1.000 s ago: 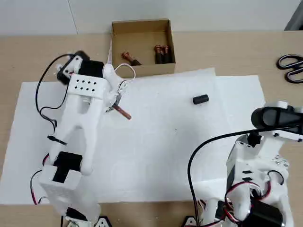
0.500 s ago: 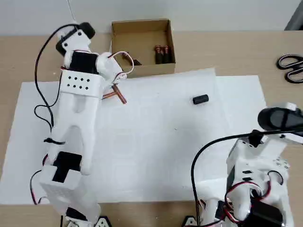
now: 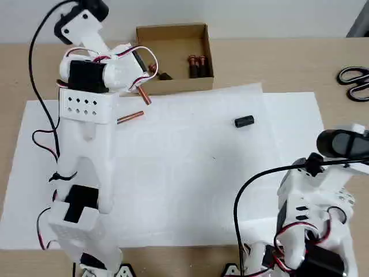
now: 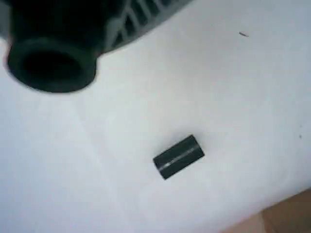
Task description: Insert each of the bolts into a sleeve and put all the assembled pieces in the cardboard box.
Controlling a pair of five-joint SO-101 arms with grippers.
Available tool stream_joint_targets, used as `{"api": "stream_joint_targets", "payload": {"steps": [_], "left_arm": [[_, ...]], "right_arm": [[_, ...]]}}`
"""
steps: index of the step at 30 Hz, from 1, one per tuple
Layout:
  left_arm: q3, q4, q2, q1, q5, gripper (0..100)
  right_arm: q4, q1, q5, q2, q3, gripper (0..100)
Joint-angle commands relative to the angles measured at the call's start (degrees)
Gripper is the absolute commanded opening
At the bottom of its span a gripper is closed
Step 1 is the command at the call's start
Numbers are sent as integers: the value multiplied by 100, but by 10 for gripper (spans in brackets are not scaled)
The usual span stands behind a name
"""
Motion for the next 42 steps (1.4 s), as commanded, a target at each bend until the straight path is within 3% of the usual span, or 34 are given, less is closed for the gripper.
{"api": "stream_joint_targets", "payload": {"steps": [1, 16, 26, 35, 42], "left_arm": [[-514, 9, -53, 44, -167, 7], [-2545, 35, -53, 457, -1011, 7], [-3275, 281, -378, 607, -1108, 7], [-2220, 281, -1960, 1143, -1468, 7], [286, 281, -4105, 1116, -1477, 7]], "right_arm": [[-171, 13, -35, -31, -53, 4], [-892, -1859, -26, -31, -62, 4], [-910, -2747, -26, -31, -70, 4], [-857, -3363, 316, -541, -53, 4], [-611, -3389, 967, -1455, 404, 4]]}}
